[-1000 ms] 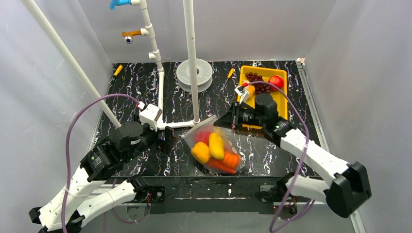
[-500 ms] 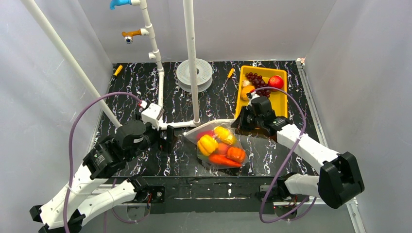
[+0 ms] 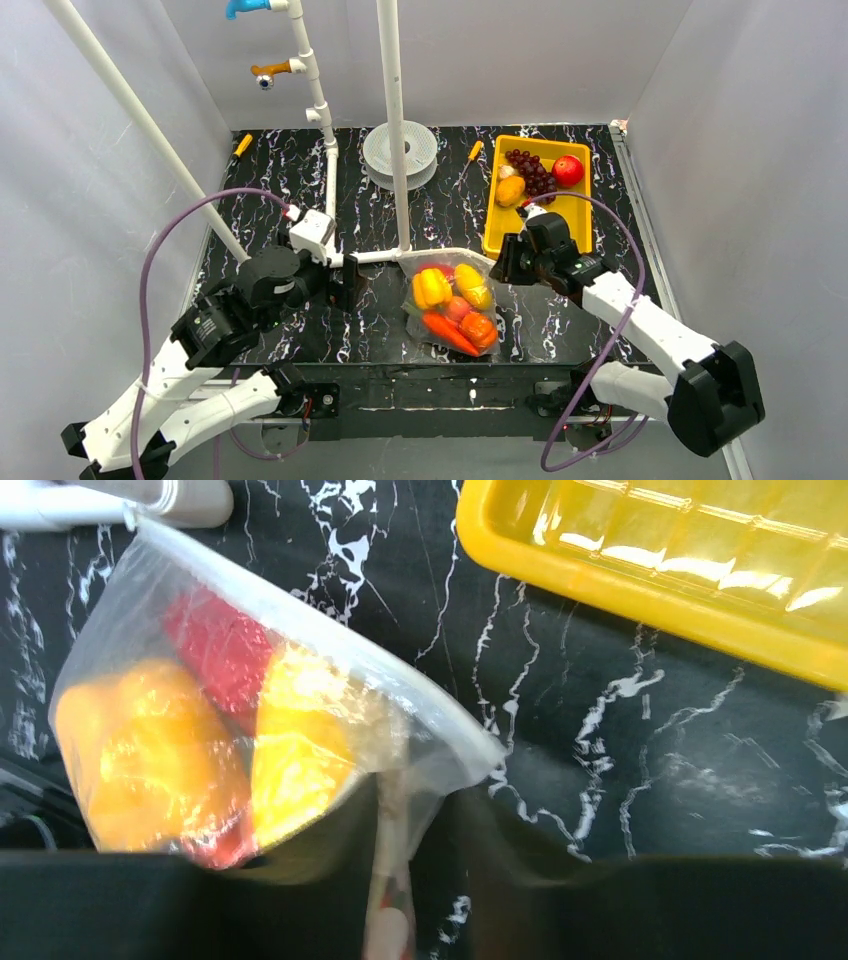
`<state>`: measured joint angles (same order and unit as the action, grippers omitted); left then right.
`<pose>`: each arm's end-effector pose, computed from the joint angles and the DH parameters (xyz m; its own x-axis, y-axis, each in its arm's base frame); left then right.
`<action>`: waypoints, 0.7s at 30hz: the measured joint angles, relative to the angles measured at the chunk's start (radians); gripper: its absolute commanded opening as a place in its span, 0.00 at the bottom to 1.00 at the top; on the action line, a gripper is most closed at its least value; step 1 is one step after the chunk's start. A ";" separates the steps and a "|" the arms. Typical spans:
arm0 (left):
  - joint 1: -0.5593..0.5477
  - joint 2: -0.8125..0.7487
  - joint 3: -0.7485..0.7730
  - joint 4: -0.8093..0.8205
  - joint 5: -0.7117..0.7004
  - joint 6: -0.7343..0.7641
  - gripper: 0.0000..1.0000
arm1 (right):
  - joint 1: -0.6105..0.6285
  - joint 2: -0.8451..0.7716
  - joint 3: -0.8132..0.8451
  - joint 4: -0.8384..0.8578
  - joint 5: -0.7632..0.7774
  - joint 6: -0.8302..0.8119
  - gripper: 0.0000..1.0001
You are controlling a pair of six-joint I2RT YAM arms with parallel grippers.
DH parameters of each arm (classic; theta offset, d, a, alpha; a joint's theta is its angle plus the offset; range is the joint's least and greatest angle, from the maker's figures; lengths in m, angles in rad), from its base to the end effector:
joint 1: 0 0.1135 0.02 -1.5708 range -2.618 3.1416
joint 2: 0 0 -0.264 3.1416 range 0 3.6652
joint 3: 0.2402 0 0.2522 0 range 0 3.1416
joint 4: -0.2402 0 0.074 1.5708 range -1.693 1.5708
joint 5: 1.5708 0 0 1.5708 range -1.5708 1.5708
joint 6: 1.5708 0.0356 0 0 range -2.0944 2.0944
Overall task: Place the food in the zip-top bag and seal the zipper
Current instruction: Place the zipper food storage bag at the center of the board, then reset both arms
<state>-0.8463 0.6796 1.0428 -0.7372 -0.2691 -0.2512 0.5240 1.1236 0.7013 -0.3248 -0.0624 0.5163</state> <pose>0.0887 -0.0859 0.3830 -0.3732 0.0601 -0.9258 0.4802 0.8664 -0.1373 0.2017 0.1191 0.2314 -0.7777 0.1196 -0.6171 -0.1783 0.8994 0.3990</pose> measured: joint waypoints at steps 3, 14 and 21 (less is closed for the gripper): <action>0.000 -0.045 0.004 0.003 -0.030 0.000 0.98 | 0.000 -0.095 0.043 -0.090 0.027 -0.040 0.74; 0.000 -0.227 0.372 0.024 -0.108 0.109 0.98 | 0.001 -0.474 0.518 -0.404 0.290 -0.257 0.98; 0.000 -0.334 0.372 0.106 -0.108 0.164 0.98 | 0.001 -0.662 0.534 -0.368 0.333 -0.329 0.98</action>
<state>-0.8463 0.3458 1.4147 -0.6315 -0.3775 -0.0872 0.5247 0.4614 1.2354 -0.6930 0.2703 0.1875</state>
